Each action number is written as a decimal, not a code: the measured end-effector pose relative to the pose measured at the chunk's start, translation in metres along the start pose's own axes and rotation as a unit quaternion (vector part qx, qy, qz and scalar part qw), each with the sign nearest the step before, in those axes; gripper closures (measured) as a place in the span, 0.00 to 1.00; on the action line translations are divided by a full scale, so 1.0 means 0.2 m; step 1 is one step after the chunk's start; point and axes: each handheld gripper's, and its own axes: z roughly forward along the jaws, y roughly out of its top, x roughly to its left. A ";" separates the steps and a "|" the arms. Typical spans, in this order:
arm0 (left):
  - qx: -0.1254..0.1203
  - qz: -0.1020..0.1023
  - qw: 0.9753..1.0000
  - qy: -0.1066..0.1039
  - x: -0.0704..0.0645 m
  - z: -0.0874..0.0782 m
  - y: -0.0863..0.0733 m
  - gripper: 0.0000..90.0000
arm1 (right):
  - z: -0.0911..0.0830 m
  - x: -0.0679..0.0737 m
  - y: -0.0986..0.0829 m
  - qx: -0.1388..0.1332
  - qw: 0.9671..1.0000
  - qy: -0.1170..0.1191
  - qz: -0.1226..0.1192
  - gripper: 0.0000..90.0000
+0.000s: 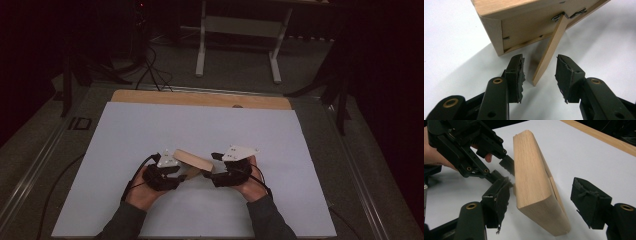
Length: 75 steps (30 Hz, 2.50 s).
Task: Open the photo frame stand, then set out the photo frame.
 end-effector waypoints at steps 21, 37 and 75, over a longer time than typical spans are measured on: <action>-0.007 0.000 1.000 0.004 0.01 -0.04 0.01 0.64 | -0.12 -0.04 0.05 -0.054 0.998 -0.004 0.019 0.34; -0.009 0.006 1.000 0.003 -0.01 -0.05 0.01 0.64 | -0.19 -0.10 0.04 -0.080 0.995 -0.038 0.036 0.38; -0.045 0.014 0.999 0.020 -0.02 -0.09 0.03 0.77 | -0.04 -0.17 -0.12 -0.012 0.993 -0.089 0.078 0.97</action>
